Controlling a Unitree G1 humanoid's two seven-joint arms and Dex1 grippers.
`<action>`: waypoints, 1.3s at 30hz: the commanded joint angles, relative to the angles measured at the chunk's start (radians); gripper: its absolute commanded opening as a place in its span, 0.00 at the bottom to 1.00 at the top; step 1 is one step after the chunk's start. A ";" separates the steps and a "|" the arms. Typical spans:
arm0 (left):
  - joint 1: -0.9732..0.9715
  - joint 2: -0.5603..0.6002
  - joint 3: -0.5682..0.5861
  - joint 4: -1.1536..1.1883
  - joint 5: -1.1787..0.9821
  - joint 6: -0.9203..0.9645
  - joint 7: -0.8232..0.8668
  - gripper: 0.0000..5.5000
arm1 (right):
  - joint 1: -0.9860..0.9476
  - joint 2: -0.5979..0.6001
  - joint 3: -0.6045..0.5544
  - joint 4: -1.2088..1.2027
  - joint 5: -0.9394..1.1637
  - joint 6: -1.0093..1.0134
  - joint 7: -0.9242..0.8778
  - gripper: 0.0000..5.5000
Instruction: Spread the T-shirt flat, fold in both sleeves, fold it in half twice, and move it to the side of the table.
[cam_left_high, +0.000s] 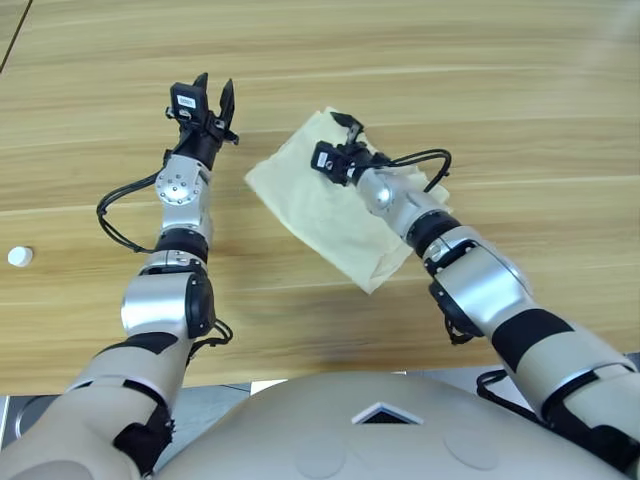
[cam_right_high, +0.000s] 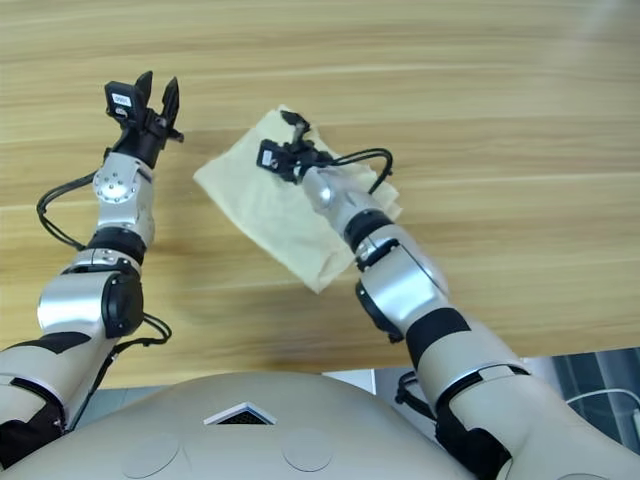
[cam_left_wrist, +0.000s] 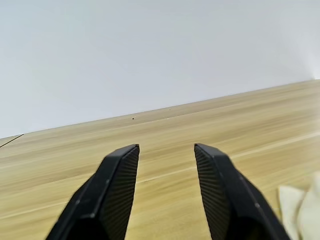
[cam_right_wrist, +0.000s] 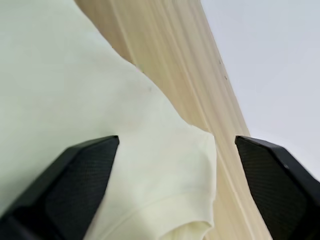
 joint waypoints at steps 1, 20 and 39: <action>0.018 -0.014 -0.014 -0.008 0.015 -0.009 0.006 0.37 | 0.029 -0.035 -0.070 0.061 0.035 0.094 -0.024 0.78; 0.071 -0.037 -0.037 -0.088 0.005 -0.068 -0.018 0.37 | 0.201 -0.375 -0.261 -0.538 0.097 -0.339 0.062 0.78; 0.105 -0.035 -0.073 -0.135 0.020 -0.111 -0.048 0.37 | 0.662 -0.702 0.031 -0.805 -0.015 -0.482 0.585 0.78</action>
